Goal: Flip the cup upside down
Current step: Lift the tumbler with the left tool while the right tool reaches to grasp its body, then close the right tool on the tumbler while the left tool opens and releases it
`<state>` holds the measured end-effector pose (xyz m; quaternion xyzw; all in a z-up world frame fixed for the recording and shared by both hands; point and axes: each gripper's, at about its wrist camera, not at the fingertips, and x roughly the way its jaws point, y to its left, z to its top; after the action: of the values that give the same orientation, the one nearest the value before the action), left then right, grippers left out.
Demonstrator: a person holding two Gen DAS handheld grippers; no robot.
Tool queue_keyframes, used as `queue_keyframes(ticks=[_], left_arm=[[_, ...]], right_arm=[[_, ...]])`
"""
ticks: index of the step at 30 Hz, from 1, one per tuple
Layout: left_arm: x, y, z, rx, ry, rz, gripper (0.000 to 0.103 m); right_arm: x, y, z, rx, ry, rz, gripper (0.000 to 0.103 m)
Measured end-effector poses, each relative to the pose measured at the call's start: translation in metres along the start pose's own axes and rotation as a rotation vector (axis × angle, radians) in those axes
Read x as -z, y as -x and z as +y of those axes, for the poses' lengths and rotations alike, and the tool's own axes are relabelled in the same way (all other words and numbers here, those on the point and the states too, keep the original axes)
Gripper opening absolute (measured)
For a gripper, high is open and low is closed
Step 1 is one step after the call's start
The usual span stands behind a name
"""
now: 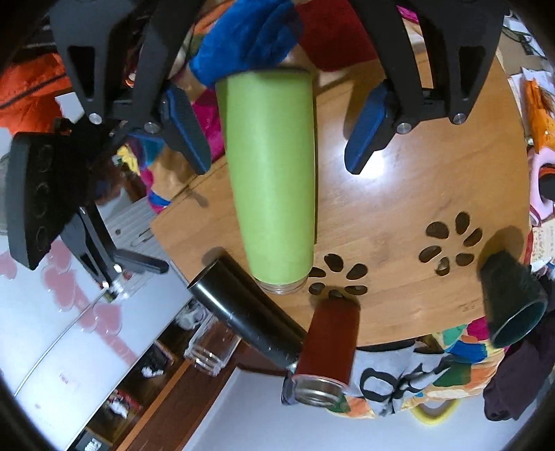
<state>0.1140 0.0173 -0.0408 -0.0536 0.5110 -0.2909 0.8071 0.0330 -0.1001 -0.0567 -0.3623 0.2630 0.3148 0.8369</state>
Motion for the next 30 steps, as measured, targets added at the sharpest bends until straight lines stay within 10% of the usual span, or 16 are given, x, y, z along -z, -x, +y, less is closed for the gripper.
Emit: queue_keyframes(ticks=[14,30], left_arm=[[0.037,-0.005,0.033,0.176,0.086,0.078,0.079],[0.041,0.002,0.056,0.249,0.041,0.037,0.074]], right_arm=[[-0.065,-0.060,0.028,-0.245,0.702,0.161,0.101],[-0.093,-0.122,0.043,-0.585,0.899,0.332,0.083]])
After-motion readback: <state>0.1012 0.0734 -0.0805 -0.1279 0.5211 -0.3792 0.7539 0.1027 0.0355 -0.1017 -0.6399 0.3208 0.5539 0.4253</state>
